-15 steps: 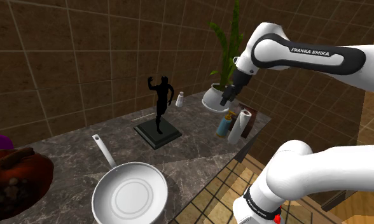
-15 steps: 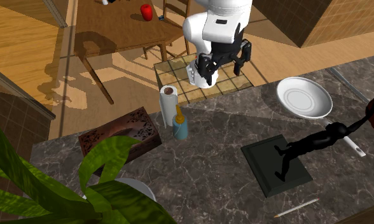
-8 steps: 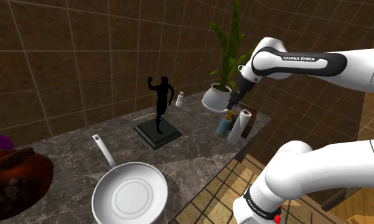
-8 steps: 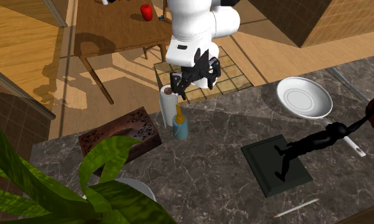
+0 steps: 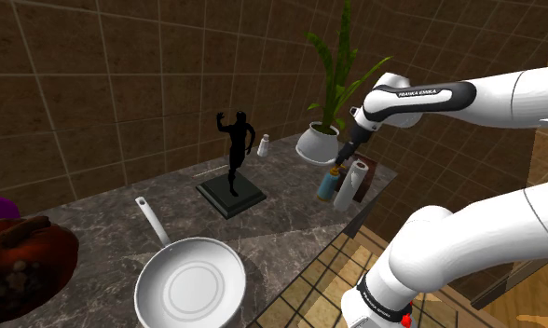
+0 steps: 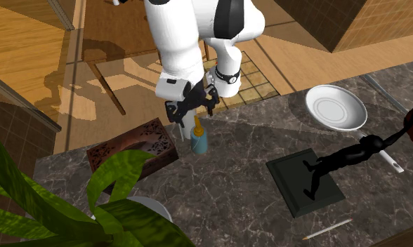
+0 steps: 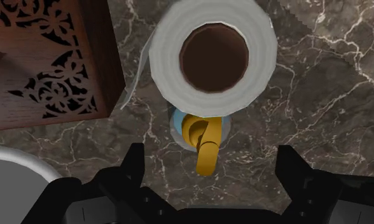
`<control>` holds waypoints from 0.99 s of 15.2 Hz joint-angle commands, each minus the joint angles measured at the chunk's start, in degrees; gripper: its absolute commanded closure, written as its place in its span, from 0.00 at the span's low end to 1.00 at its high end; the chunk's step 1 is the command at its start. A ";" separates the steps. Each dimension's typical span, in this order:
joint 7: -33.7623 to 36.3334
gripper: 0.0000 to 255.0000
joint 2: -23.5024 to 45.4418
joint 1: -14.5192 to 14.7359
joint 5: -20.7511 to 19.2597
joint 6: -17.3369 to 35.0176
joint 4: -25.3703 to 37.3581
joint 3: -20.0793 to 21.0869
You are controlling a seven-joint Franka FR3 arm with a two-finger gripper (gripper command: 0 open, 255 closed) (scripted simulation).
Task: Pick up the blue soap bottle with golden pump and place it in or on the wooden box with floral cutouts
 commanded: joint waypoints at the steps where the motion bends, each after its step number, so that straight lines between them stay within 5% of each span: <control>1: -0.41 0.00 1.14 0.34 0.12 2.06 -0.89 -0.75; 13: -0.81 0.00 2.87 0.90 0.41 5.31 -2.48 -1.75; 14: -0.81 1.00 2.87 0.90 0.41 5.31 -2.48 -1.75; 15: -0.81 1.00 2.87 0.90 0.41 5.31 -2.48 -1.75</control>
